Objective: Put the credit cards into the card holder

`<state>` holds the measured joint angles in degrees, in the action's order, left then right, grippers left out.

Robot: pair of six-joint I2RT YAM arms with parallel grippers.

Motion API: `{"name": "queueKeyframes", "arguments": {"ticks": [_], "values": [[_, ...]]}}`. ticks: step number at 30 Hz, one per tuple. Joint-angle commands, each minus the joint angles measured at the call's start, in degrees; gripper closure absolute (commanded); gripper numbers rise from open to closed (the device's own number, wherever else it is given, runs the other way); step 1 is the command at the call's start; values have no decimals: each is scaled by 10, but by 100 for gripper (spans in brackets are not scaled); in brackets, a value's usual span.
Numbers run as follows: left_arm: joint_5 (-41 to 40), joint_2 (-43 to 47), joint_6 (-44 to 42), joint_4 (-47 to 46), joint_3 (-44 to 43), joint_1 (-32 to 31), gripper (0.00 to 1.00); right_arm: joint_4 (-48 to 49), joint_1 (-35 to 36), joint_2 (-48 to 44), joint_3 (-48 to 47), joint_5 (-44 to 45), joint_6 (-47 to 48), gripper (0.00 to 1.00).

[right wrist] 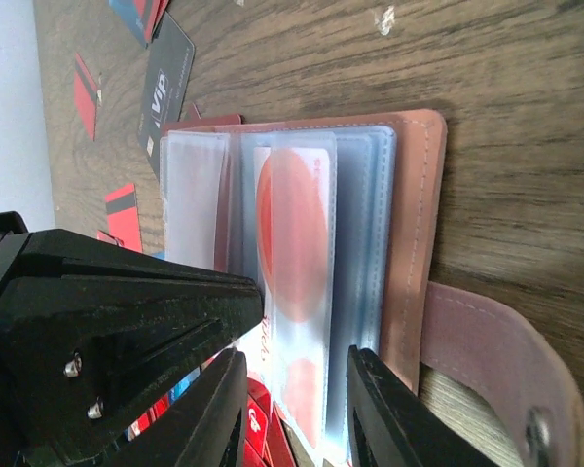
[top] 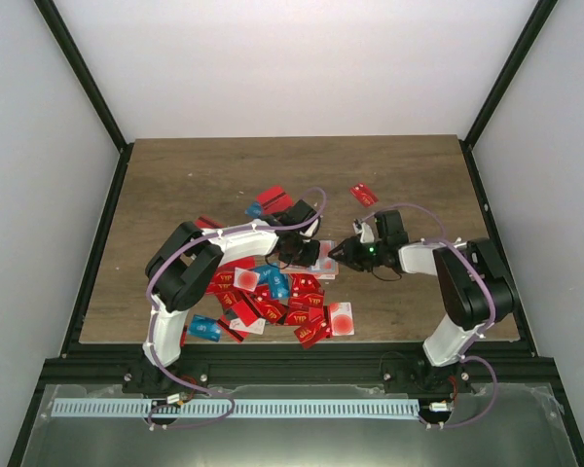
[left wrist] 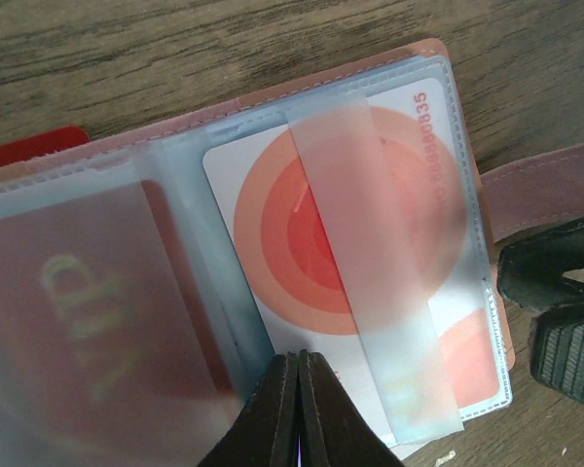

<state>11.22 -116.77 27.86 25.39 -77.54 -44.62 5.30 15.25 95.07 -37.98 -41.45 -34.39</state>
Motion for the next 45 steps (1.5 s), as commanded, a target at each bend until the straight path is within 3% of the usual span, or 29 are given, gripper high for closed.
{"name": "queueKeyframes", "arguments": {"ticks": [1, 32, 45], "values": [[-7, -12, -4, 2, 15, 1, 96, 12, 6, 10, -22, -11, -3, 70], [-6, -12, -6, -1, 14, 1, 96, 12, 25, 23, -39, -15, -9, 71], [-22, 53, -4, 12, 13, 4, 96, 3, 45, 24, -50, -7, -14, 71]]}}
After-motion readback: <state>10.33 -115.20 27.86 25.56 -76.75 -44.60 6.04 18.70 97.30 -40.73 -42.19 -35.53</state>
